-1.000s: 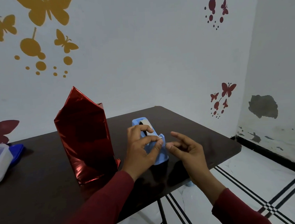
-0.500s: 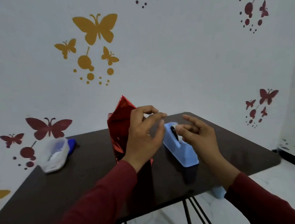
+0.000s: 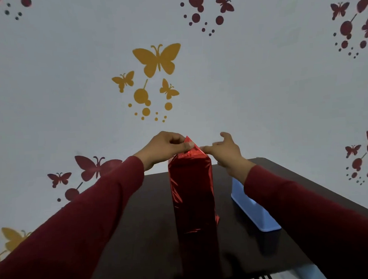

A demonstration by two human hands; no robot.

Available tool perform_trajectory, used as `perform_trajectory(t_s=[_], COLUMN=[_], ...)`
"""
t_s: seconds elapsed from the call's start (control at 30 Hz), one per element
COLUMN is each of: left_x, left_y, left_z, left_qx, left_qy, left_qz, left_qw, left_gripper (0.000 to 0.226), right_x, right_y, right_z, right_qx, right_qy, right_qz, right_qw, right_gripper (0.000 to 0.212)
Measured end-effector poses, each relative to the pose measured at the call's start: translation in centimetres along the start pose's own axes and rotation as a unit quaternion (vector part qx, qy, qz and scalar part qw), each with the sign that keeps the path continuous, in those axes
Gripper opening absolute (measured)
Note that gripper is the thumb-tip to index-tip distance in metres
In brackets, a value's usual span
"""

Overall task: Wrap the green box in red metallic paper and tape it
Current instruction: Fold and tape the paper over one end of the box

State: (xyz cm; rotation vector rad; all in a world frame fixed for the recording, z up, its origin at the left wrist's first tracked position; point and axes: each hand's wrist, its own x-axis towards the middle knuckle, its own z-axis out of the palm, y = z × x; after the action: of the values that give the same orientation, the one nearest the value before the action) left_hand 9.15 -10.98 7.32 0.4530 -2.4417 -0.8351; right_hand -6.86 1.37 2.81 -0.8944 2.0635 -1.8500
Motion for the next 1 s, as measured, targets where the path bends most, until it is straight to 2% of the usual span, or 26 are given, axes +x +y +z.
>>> perform_trajectory(t_s=[0.1,0.2,0.33,0.5,0.6,0.7,0.77,0.87,0.93,1.0], left_x=[1.1,1.9,3.0,3.0,2.9,2.8,2.7,2.0,1.1,0.3], left_y=[-0.3,-0.3,-1.1,-2.0,-2.5,-2.7,-2.9,-3.1,-3.2,-3.6], left_z=[-0.3,-0.4,0.2,1.0,1.4,1.8,2.3,2.8,3.2,3.7], left_qx=[-0.026,-0.046,-0.066,-0.104,-0.11,-0.132,-0.154,-0.236,-0.332,-0.375], left_qy=[0.015,-0.009,-0.024,0.0,0.024,0.044,0.063,0.1,0.115,0.147], left_qz=[0.014,-0.005,-0.059,-0.1,-0.114,-0.13,-0.138,-0.181,-0.234,-0.266], left_qw=[0.999,0.999,0.996,0.989,0.987,0.982,0.976,0.949,0.906,0.876], left_gripper=[0.023,0.022,0.016,0.016,0.015,0.015,0.016,0.026,0.033,0.034], right_x=[0.9,0.6,0.5,-0.1,-0.3,-0.2,-0.1,-0.4,-0.5,-0.5], right_y=[0.6,0.4,0.6,0.1,0.0,0.3,0.4,-0.2,-0.4,-0.4], right_z=[1.1,1.1,0.8,0.6,0.5,1.2,1.4,1.1,0.7,0.4], right_qx=[0.095,0.156,0.155,0.146,0.138,0.098,0.108,0.125,0.116,0.105], right_qy=[-0.028,-0.049,-0.064,-0.075,-0.096,-0.077,-0.069,-0.082,-0.084,-0.094], right_qz=[0.088,0.113,0.098,0.094,0.093,0.09,0.102,0.114,0.106,0.093], right_qw=[0.991,0.98,0.981,0.982,0.981,0.988,0.987,0.982,0.984,0.986], right_gripper=[0.107,0.098,0.097,0.092,0.101,0.11,0.108,0.105,0.105,0.106])
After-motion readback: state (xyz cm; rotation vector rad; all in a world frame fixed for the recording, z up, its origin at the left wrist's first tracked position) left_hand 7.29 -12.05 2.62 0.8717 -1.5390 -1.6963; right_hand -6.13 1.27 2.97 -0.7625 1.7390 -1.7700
